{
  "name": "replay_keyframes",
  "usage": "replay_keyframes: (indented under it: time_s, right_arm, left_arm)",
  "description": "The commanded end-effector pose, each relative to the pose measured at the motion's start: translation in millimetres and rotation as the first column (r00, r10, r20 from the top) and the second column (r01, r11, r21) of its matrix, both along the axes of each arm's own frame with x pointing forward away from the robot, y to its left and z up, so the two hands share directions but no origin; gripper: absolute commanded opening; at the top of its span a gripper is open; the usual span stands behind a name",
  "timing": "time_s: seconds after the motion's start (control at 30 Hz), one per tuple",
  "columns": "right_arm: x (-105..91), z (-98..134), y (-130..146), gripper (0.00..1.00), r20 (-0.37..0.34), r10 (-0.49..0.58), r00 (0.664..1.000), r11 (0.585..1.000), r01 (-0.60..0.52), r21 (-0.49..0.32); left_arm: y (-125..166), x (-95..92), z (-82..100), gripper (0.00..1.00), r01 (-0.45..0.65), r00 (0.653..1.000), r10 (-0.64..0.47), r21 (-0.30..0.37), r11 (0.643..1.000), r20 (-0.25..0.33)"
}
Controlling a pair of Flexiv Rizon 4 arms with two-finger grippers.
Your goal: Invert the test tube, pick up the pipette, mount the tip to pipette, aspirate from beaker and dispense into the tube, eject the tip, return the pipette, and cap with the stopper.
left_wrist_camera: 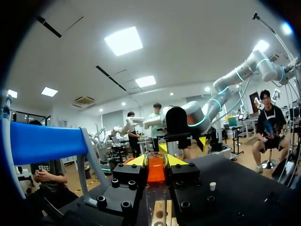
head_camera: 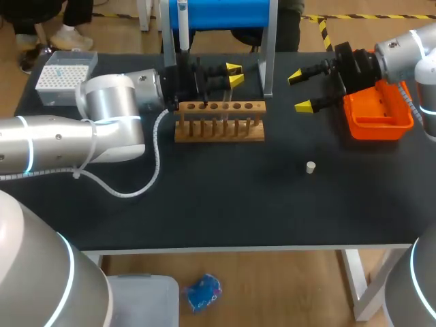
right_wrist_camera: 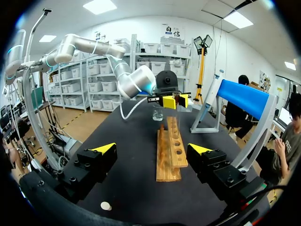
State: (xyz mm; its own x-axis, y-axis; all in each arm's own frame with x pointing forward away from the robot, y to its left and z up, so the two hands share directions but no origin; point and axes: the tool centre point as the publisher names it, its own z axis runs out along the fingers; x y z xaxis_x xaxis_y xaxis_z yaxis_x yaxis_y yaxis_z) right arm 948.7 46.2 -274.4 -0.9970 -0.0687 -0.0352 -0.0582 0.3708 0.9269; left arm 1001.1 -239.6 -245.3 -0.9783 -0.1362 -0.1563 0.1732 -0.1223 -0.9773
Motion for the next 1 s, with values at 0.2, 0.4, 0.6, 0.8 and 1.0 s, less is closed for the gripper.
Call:
replay_keyframes:
  time_s: [0.2,0.4,0.6,0.8,1.0]
  right_arm:
    - [-0.1,0.0,-0.7,1.0,0.001,0.001,1.0,1.0,-0.001,0.0]
    - [-0.1,0.0,-0.7,1.0,0.001,0.001,1.0,1.0,-0.001,0.0]
    - [-0.1,0.0,-0.7,1.0,0.001,0.001,1.0,1.0,-0.001,0.0]
    - [-0.1,0.0,-0.7,1.0,0.001,0.001,1.0,1.0,-0.001,0.0]
    - [-0.1,0.0,-0.7,1.0,0.001,0.001,1.0,1.0,-0.001,0.0]
  left_arm:
    - [-0.5,4.5,-5.0,0.0,0.011,1.0,-0.011,-0.006,1.0,-0.001]
    - [-0.3,4.9,-7.0,0.0,0.004,1.0,-0.005,-0.015,1.0,-0.01]
    - [-1.3,5.0,-9.2,0.0,0.016,1.0,-0.016,-0.018,1.0,-0.015]
    - [4.1,5.6,-11.9,0.0,-0.008,1.0,0.008,-0.018,1.0,-0.023]
    - [6.1,8.3,-12.3,0.0,-0.011,1.0,0.01,-0.017,1.0,-0.019]
